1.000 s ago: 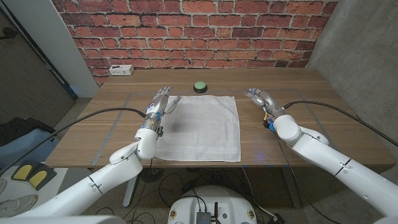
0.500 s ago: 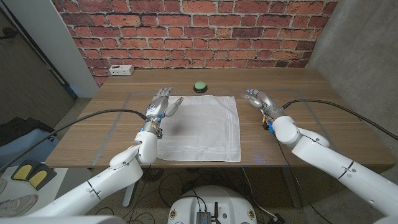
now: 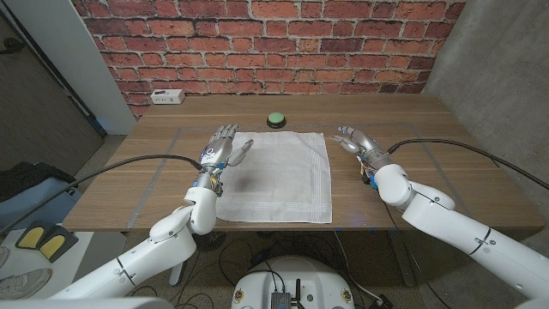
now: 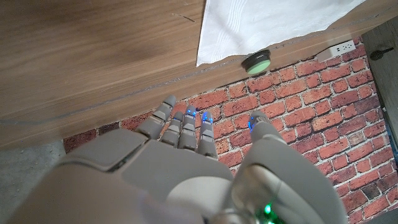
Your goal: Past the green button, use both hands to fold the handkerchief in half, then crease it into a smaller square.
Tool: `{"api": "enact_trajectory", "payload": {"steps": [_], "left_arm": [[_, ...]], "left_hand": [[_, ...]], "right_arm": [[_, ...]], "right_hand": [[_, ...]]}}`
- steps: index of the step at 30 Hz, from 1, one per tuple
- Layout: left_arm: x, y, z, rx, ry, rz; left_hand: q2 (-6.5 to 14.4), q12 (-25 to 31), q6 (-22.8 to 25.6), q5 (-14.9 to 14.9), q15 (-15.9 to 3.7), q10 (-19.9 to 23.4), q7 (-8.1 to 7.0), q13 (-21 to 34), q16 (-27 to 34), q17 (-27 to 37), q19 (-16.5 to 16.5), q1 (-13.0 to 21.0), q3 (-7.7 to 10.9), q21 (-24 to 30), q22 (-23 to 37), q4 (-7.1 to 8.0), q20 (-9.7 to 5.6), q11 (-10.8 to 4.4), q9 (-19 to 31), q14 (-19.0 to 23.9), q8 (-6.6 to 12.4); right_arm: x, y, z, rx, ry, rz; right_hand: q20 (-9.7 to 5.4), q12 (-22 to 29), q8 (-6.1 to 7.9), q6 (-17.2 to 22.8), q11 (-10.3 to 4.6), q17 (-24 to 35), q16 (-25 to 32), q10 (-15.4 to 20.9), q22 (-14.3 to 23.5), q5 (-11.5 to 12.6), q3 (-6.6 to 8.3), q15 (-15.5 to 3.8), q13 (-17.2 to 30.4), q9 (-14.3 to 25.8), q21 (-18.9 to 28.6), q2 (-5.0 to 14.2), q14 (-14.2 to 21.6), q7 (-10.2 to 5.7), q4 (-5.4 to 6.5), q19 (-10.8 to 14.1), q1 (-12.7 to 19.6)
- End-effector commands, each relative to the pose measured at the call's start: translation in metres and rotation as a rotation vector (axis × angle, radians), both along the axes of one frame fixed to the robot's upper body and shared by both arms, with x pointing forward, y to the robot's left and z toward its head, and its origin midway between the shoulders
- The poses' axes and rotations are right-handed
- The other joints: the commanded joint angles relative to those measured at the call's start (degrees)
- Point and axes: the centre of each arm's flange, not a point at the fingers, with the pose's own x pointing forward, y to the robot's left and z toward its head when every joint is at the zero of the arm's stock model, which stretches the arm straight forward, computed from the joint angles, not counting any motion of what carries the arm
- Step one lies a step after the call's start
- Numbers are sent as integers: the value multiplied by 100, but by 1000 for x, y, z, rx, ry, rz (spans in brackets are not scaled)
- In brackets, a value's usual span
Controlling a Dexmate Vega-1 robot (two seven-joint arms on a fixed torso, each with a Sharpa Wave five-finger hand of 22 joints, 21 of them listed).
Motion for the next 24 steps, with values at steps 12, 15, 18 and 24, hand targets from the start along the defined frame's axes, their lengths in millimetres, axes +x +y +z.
{"api": "enact_trajectory", "payload": {"steps": [12, 15, 18, 24], "left_arm": [[-18, -2, -19, 49, 2, 58], [-20, -2, -20, 49, -7, 65], [-23, -3, -22, 49, -13, 74], [-27, -4, -26, 51, -19, 91]], "left_hand": [[-34, 53, 339, -12, -57, 315, -102, 12, 45, 8, 168, 200, 2, -53, 15, -181, 98, -34, 21, 305, 25], [-35, 61, 399, -8, -104, 403, -121, 11, 51, 8, 265, 253, 0, -44, 18, -229, 2, -54, 21, 400, 17], [-37, 78, 454, -8, -109, 501, -147, 10, 61, 7, 337, 298, -3, -37, 21, -267, 2, -70, 21, 491, 13], [-47, 115, 595, -8, -119, 743, -185, 11, 94, 9, 540, 409, -9, 0, 34, -349, 100, -64, 24, 769, 13]], "right_arm": [[-19, 8, -20, -71, 21, -36], [-21, 8, -21, -79, 20, -39], [-22, 8, -23, -88, 24, -43], [-26, 10, -25, -115, 30, -58]], "right_hand": [[-68, 31, -10, 151, 11, 1, 30, 159, 9, 33, 31, -22, 27, 13, 45, -38, 193, 10, -116, 202, 195], [-75, 32, -8, 182, -3, -4, 23, 191, 8, 35, 42, -37, 26, 13, 43, -55, 216, -5, -148, 222, 234], [-66, 25, -2, 224, -16, -9, 15, 202, 7, 39, 56, -42, 25, 13, 43, -67, 235, -4, -180, 247, 278], [-89, 17, -7, 266, -48, -17, 5, 244, 3, 57, 99, -84, 23, 12, 47, -86, 290, -35, -255, 313, 394]]}}
